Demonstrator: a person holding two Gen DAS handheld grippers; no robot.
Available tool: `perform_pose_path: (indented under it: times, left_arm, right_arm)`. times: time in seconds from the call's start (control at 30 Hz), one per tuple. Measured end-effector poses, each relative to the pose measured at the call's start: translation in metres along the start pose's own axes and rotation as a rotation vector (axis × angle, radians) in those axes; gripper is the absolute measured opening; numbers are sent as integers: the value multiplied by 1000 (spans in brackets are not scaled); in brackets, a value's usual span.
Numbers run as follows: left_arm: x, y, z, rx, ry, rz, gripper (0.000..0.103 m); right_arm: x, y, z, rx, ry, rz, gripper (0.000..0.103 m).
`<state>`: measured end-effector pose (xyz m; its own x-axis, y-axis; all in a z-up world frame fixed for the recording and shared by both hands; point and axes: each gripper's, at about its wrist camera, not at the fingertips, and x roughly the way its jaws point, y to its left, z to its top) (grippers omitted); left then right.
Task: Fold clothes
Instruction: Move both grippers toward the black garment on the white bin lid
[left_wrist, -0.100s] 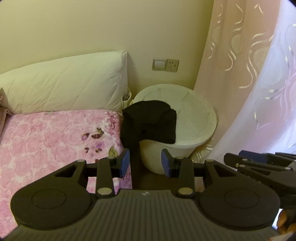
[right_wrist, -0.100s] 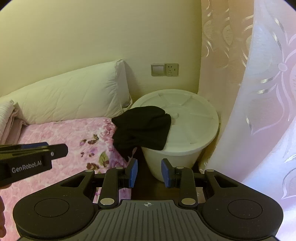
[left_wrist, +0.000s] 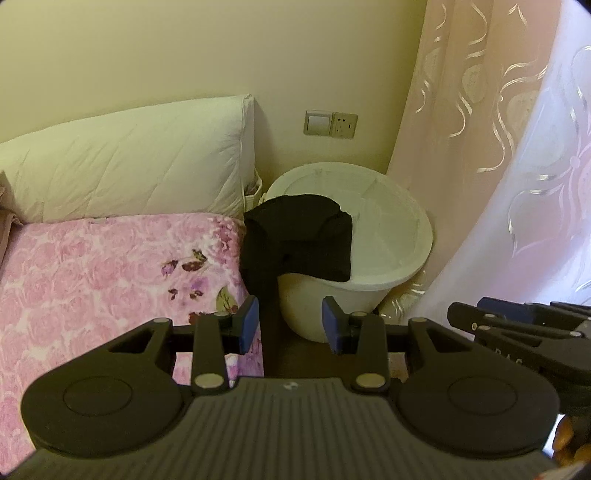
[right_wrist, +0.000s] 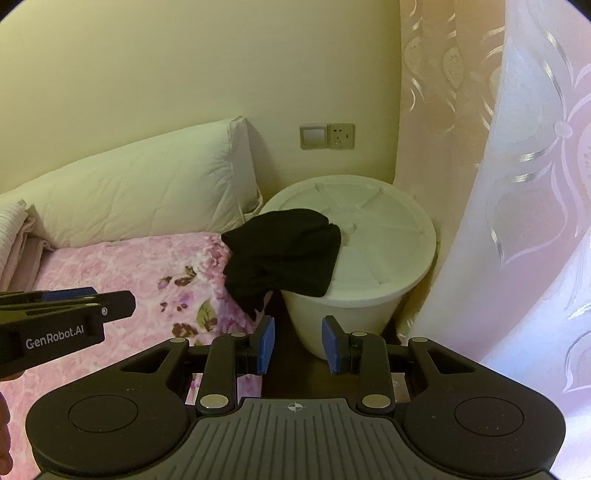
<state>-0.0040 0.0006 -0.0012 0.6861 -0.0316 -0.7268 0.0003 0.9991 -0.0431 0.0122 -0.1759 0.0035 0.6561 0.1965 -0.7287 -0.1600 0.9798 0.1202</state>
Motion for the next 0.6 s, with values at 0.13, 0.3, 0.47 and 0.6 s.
perform_pose_path:
  times: [0.13, 0.3, 0.47, 0.6]
  left_arm:
    - [-2, 1, -5, -8, -12, -2, 33]
    - [6, 10, 3, -17, 44, -11, 33]
    - [13, 16, 2, -9, 73, -17, 33]
    - [14, 18, -2, -2, 78, -12, 33]
  right_arm:
    - [0, 3, -2, -4, 1, -5, 32]
    - [0, 8, -4, -7, 2, -11, 32]
    - [5, 10, 1, -6, 22, -18, 32]
    - [7, 8, -3, -10, 18, -17, 32]
